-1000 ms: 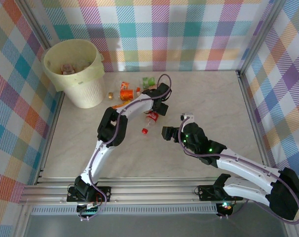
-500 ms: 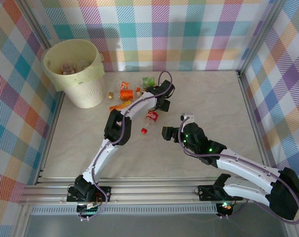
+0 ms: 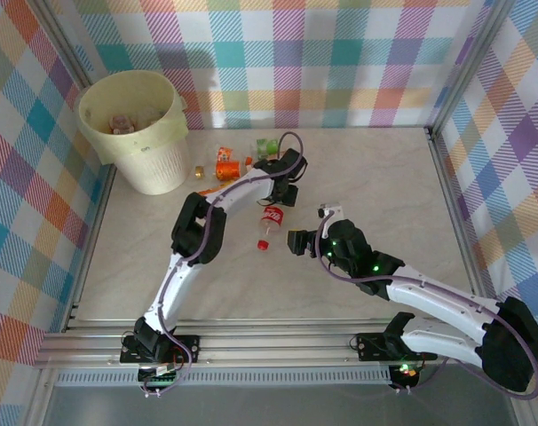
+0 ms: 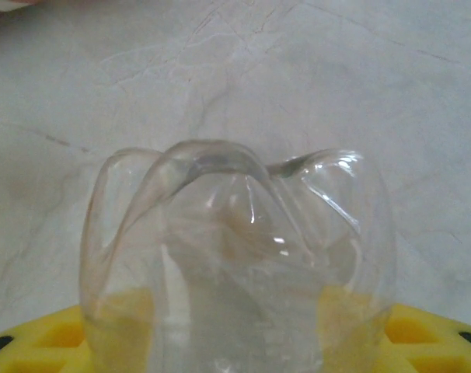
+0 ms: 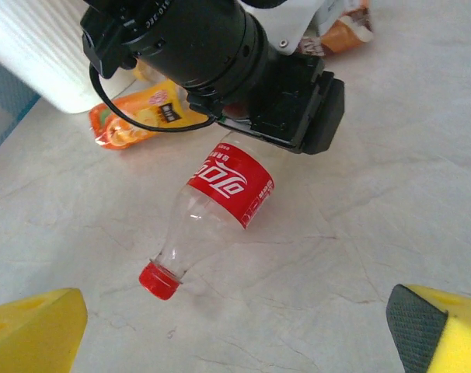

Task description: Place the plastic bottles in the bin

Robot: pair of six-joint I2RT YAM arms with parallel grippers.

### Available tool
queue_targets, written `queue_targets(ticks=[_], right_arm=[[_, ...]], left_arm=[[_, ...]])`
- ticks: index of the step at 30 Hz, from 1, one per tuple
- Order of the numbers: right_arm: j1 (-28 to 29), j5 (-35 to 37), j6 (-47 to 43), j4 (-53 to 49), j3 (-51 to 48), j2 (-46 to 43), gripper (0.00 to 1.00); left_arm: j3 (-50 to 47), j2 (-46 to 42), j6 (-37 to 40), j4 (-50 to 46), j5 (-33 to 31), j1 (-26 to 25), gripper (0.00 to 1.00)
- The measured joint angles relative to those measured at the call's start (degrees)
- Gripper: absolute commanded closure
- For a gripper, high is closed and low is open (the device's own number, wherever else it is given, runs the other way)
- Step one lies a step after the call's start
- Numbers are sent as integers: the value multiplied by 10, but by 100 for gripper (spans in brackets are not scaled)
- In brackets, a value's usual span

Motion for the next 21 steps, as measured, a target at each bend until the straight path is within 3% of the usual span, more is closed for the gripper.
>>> queue_targets(ticks=[11,21], right_arm=[[0,-116,-79,63,0,25,0],[0,-206,-97,96,35,87,0]], left_arm=[[-297,-243,-6,246,42,10,46],[-522,-446,-45,441,47,57,47]])
